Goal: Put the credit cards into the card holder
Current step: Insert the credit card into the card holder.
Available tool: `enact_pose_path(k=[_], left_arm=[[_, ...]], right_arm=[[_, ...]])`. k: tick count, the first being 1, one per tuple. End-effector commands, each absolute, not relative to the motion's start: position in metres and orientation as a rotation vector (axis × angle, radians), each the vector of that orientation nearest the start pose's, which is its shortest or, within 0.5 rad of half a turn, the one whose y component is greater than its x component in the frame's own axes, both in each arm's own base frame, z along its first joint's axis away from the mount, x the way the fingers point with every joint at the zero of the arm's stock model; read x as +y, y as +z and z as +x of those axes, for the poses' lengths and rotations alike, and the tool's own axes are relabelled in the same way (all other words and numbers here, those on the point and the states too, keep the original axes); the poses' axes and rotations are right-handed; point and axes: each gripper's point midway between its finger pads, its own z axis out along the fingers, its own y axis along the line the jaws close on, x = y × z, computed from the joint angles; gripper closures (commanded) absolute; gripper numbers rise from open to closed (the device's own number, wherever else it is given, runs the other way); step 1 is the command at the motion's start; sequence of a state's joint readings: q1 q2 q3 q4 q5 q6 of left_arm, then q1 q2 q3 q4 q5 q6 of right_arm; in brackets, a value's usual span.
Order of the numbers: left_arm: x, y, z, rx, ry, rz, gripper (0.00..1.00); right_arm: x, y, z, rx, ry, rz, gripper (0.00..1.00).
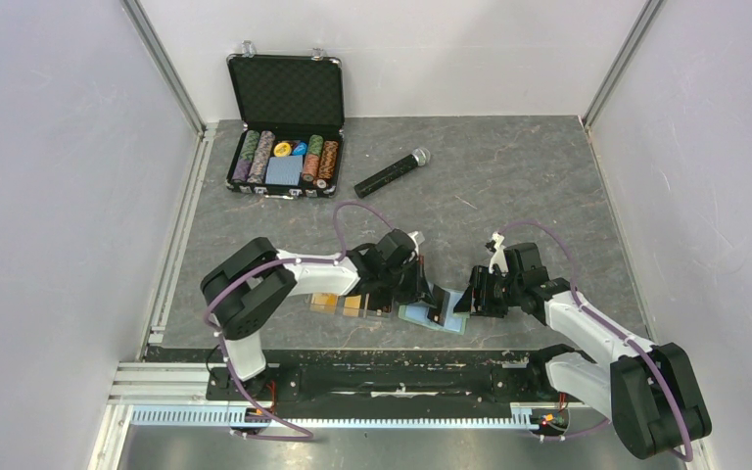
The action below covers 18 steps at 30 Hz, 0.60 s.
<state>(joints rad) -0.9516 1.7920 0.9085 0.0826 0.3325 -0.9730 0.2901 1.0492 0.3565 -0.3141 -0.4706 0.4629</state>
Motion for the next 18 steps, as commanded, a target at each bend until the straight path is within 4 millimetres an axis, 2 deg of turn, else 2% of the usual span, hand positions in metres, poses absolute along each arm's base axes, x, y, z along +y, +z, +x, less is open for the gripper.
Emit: enact_pose_path(k=[1,4,7,14,18], left_arm=[[-0.405,0.033,0.158,2.797,-1.135,0.247,0.94],[-0.396,0.026,0.158,2.837,-1.003,0.308,0.76],[-0.390,0.022,0.162,2.860,-0.861,0.377,0.62],[-0.378,0.023,0.169,2.850,-0.614,0.530,0.53],[-0.376,0.028,0.169,2.830,-0.521,0.597,0.52]], right_arm=[[0.155,0.032,0.174,2.628,0.899,0.033,0.51],[0.154,0.032,0.174,2.628,0.897,0.035,0.51],[0.155,0.032,0.174,2.628,0.898,0.034,0.51],[0.154,0.031,0.174,2.629,0.898,0.033,0.51],[0.154,0.030,0.173,2.631,0.896,0.031,0.51]])
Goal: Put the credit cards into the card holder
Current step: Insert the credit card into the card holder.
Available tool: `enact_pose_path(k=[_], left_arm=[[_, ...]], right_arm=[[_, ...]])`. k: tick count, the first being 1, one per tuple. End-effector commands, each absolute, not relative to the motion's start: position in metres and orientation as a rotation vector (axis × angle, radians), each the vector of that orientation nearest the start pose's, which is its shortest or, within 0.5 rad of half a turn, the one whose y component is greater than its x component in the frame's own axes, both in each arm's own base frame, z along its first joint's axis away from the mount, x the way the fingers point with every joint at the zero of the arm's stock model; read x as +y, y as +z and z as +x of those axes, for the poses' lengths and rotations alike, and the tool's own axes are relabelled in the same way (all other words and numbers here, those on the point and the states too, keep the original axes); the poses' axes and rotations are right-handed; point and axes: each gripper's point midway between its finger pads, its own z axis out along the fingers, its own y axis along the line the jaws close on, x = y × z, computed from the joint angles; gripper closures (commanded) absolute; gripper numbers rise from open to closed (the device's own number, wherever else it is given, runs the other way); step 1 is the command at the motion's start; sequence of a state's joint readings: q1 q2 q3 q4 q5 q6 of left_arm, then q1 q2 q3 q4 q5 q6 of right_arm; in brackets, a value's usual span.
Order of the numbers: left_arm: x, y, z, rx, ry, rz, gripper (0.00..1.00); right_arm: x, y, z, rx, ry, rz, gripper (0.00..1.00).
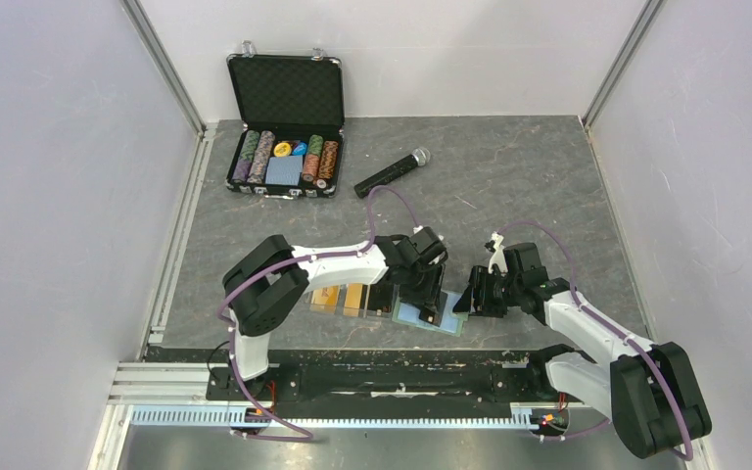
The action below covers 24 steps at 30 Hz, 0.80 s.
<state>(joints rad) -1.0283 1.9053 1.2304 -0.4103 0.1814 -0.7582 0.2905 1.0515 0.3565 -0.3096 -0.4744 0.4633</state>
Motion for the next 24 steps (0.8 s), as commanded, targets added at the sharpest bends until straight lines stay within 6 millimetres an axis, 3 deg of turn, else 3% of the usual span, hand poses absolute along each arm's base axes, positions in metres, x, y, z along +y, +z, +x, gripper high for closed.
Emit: enact_pose_path(k=[1,9,16,24], left_arm=[[-0.376,0.030,0.169,2.823,-0.510,0.608,0.53],[-0.375,0.034,0.170,2.805,-0.442,0.640,0.52],[-0.389,0.020,0.162,2.837,-0.535,0.680,0.53],[-0.420,0.034,0.160,2.781,-0.739,0.712,0.57]], right_arm=[[0.154,0.030,0.173,2.632,0.895,0.031,0.51],[0.154,0.028,0.172,2.640,0.897,0.036,0.51],[0.154,0.028,0.171,2.640,0.901,0.035,0.51],[0.154,0.029,0.170,2.637,0.905,0.033,0.52]])
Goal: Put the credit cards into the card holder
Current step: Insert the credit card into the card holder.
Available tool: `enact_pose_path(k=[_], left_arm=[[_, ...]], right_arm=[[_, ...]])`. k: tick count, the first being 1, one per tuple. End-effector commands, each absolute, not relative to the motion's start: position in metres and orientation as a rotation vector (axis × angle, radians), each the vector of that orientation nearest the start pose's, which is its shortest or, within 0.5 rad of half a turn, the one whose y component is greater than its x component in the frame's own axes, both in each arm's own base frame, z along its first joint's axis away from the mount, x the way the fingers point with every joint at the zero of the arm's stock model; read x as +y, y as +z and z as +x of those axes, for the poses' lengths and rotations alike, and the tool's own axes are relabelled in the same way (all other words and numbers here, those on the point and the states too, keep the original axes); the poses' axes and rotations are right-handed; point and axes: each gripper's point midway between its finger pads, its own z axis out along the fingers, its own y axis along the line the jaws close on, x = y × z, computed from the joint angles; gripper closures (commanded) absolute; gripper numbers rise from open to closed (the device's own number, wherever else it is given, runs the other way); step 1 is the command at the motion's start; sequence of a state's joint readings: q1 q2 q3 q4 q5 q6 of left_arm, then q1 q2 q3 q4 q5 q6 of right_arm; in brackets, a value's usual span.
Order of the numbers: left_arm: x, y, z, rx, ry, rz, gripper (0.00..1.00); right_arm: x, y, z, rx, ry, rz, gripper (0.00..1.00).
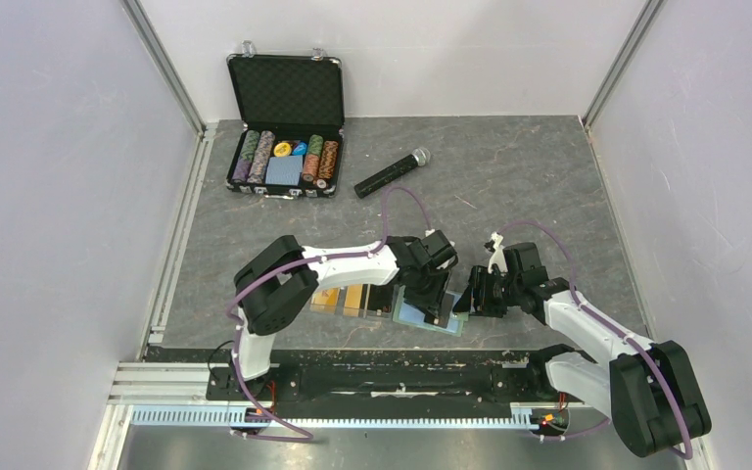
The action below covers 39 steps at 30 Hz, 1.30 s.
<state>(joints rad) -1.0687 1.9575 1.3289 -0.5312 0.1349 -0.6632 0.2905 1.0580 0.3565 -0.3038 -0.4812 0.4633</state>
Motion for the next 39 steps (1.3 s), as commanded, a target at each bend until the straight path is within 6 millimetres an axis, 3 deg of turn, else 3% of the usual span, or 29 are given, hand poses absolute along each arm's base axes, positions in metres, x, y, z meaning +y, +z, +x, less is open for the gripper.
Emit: enact_pose_path(k=[1,10,15,18,21,24,29,34,39], left_arm=[[-0.422,0.035,0.159,2.780,-0.757,0.713,0.58],[-0.446,0.051,0.147,2.715,-0.935,0.752,0.57],[-0.442,0.058,0.153,2.688,-0.913,0.734,0.56],[-0.435,0.077,0.163,2.637,-0.939,0.669,0.54],[-0.427,0.111,0.175,2.549,-1.050,0.554,0.53],[-0.412,0.143,0.187,2.467,-1.168,0.425,0.51],[-0.373,0.175,0.210,2.359,-1.355,0.160,0.49],[-0.312,0.175,0.229,2.341,-1.337,-0.031,0.48],[-0.243,0.156,0.237,2.431,-1.092,-0.114,0.45]], right_arm=[[0.154,0.029,0.170,2.637,0.906,0.035,0.52],[0.155,0.031,0.172,2.629,0.904,0.034,0.52],[0.154,0.034,0.174,2.621,0.890,0.032,0.52],[0.152,0.038,0.178,2.615,0.870,0.021,0.52],[0.152,0.046,0.184,2.604,0.850,-0.003,0.51],[0.152,0.057,0.193,2.587,0.829,-0.026,0.51],[0.155,0.076,0.209,2.554,0.822,-0.052,0.50],[0.168,0.088,0.220,2.541,0.856,-0.078,0.50],[0.196,0.095,0.222,2.536,0.899,-0.134,0.50]])
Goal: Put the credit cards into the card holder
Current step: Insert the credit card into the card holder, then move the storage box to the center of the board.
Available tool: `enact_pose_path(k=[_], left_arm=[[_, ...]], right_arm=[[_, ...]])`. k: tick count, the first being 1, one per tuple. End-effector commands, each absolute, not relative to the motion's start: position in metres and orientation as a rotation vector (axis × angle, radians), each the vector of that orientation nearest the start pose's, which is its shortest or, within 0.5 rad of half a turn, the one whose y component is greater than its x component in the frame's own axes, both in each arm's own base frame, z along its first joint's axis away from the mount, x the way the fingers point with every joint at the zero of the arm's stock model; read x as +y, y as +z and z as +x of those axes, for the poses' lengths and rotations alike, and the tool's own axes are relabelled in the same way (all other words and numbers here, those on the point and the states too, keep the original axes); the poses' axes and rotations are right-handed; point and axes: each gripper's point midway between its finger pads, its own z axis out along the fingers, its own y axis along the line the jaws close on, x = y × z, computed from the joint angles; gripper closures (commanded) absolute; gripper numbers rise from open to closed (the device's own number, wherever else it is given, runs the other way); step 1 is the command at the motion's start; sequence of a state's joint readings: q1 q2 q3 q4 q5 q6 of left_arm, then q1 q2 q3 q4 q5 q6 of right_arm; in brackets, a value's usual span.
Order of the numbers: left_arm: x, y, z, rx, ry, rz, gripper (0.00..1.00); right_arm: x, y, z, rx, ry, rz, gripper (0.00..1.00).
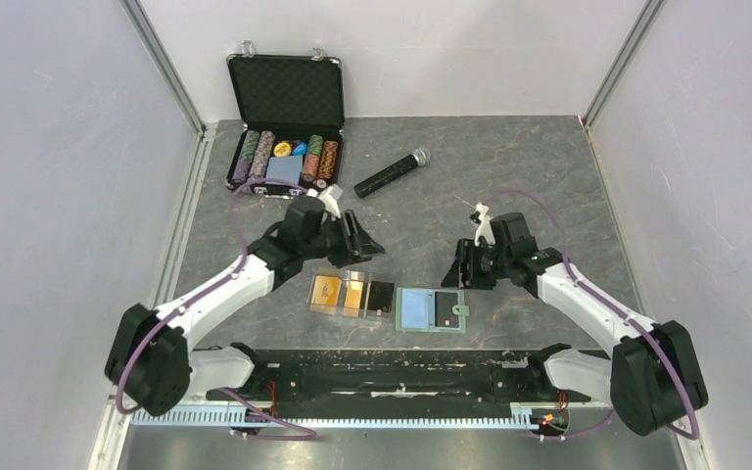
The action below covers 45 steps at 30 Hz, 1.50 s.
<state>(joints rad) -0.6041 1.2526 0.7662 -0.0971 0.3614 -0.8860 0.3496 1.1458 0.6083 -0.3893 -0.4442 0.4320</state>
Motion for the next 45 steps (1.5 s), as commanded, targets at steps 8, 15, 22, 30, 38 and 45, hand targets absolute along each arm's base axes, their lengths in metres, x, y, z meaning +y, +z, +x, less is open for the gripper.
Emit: enact_pose_path(k=[8,15,22,30,38,45], left_arm=[[-0.153,0.125,0.227,2.645,-0.534,-0.098,0.44],[-0.105,0.108,0.223,2.778,-0.132,-0.018,0.41],[-0.121,0.080,0.213,2.908,-0.219,0.015,0.42],[-0.148,0.063,0.204,2.947,-0.458,-0.003,0.60],[-0.192,0.057,0.195,2.900,-0.835,-0.122,0.67],[-0.231,0.065,0.194,2.829,-0.941,-0.113,0.68]], right_arm=[[0.263,0.105,0.213,2.534,1.029,-0.280,0.47],[0.304,0.099,0.200,2.567,1.207,-0.289,0.42],[0.325,0.090,0.201,2.603,1.255,-0.308,0.40],[0.345,0.096,0.223,2.602,1.250,-0.349,0.44],[0.338,0.100,0.243,2.590,1.196,-0.318,0.43],[0.308,0.100,0.255,2.586,1.093,-0.277,0.42]])
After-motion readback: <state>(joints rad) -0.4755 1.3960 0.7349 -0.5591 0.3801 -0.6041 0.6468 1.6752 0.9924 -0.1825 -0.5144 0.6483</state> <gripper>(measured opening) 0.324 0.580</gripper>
